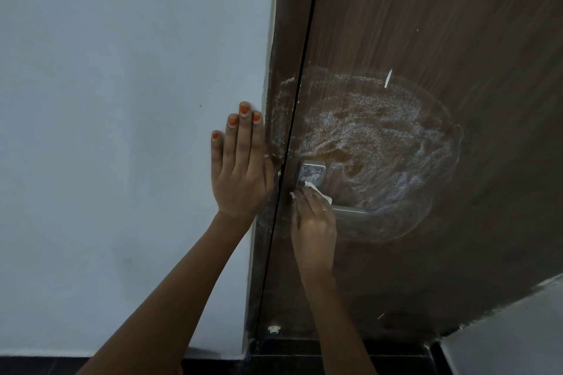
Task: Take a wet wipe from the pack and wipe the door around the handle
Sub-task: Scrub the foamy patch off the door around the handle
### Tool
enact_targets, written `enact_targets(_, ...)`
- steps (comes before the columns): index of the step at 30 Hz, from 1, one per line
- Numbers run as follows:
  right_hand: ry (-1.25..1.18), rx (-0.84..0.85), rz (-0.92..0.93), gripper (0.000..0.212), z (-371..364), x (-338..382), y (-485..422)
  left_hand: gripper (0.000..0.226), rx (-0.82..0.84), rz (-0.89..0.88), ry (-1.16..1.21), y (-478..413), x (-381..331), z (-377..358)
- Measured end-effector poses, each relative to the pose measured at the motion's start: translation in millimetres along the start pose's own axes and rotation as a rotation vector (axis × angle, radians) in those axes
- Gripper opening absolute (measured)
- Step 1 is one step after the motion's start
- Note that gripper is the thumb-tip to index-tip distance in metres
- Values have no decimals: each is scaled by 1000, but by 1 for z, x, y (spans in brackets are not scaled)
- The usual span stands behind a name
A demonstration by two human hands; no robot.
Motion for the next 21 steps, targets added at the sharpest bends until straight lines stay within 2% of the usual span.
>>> enact_targets(7,-97,30,8,25,9,-5,10,53,-2,-5,2,0,-1,1)
enact_targets(12,-56,59,-19,20,2,-5,-1,55,-5,0,-5,-1,1,1)
enact_targets(15,-11,104,125,20,-6,3,-5,56,-2,-4,-6,1,0,0)
enact_targets(18,134,172,320,26,-14,4,-2,54,-3,-5,-6,1,1,-1)
enact_targets(21,162,156,425,25,-16,8,-4,53,-1,-4,-2,1,1,-1)
Point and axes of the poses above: each hand's wrist, its own y-axis away from the middle knuckle, its own z-axis out of the back of the hand, x = y × z, the point moved 8 cm from there along -y, towards the middle knuckle, and after that the axes turned 8 degrees about y, right-handed, at the moved point
